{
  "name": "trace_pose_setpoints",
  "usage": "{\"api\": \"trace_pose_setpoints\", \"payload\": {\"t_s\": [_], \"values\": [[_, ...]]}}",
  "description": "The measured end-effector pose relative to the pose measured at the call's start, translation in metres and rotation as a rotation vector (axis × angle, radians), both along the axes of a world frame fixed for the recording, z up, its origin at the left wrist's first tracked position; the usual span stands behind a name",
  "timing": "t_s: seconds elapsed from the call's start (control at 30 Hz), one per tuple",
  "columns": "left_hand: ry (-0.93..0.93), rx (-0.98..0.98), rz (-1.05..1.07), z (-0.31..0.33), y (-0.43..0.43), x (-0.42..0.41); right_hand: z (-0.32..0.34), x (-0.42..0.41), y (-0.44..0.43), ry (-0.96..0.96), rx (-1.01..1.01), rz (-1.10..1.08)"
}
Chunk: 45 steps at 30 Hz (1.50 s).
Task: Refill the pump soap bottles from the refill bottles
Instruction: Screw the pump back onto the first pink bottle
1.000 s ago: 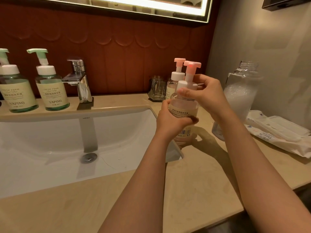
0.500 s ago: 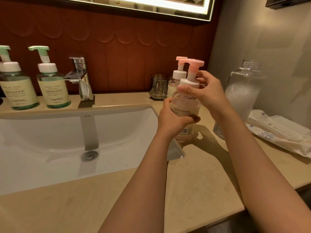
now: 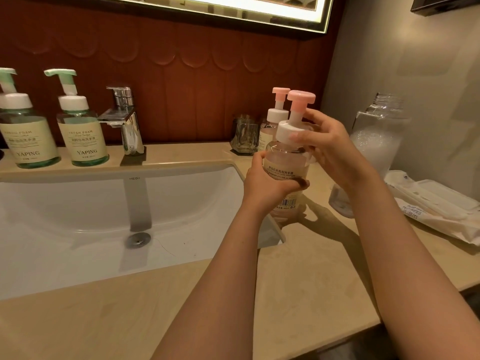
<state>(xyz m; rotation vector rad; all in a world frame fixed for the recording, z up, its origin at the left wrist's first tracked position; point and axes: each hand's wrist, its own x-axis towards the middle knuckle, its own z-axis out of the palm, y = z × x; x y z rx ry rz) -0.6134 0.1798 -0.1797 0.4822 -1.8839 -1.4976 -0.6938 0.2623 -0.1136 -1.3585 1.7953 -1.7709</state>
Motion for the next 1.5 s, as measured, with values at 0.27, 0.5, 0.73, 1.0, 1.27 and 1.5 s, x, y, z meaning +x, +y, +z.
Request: {"api": "trace_pose_setpoints", "payload": {"t_s": [0.27, 0.5, 0.73, 1.0, 1.27, 1.5], "values": [[-0.005, -0.01, 0.014, -0.001, 0.0, -0.001, -0.004, 0.005, -0.009, 0.053, -0.118, -0.25], [-0.012, -0.002, 0.011, 0.0, 0.001, -0.001, -0.002, 0.006, -0.006, 0.097, -0.104, -0.231], [-0.009, -0.005, -0.006, 0.001, 0.001, 0.0, -0.002, 0.005, -0.005, 0.153, -0.088, -0.275], [-0.015, -0.008, 0.006, 0.0, 0.0, -0.001, 0.0, 0.005, -0.004, 0.238, -0.071, -0.329], [-0.015, 0.0, 0.008, -0.001, 0.0, -0.001, -0.001, 0.005, -0.005, 0.313, -0.043, -0.377], [-0.029, 0.006, 0.023, -0.001, -0.001, -0.003, -0.005, 0.008, -0.012, 0.435, 0.0, -0.514]]}}
